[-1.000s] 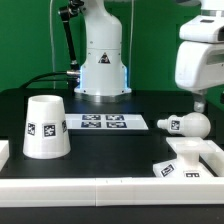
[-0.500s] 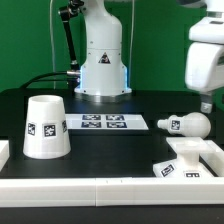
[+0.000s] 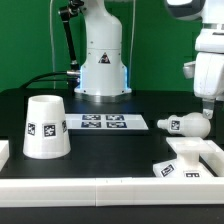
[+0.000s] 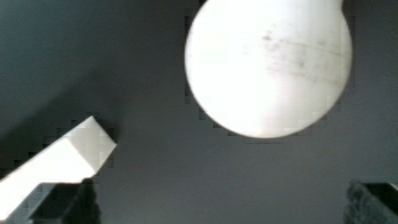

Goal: Assemble lamp

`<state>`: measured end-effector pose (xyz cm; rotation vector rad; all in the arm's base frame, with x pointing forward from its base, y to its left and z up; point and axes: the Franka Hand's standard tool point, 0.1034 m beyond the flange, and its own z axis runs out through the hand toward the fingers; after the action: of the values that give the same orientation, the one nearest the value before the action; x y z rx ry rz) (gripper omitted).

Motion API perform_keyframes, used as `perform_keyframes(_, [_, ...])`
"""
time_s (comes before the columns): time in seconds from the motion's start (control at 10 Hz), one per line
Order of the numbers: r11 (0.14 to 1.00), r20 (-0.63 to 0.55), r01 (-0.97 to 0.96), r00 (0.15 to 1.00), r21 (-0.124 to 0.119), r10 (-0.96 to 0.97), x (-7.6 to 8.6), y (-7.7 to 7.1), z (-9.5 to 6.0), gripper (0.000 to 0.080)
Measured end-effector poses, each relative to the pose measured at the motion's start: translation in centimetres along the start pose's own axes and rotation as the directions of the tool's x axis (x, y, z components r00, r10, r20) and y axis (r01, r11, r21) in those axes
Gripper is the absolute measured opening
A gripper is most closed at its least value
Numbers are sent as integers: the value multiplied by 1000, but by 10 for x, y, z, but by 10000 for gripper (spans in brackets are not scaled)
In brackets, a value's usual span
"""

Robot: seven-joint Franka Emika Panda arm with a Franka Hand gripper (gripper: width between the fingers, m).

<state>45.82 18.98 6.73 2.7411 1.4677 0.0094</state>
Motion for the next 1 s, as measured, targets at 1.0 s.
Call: perform_keyframes(1.0, [992, 508, -41, 861, 116, -24, -25, -34, 12, 699])
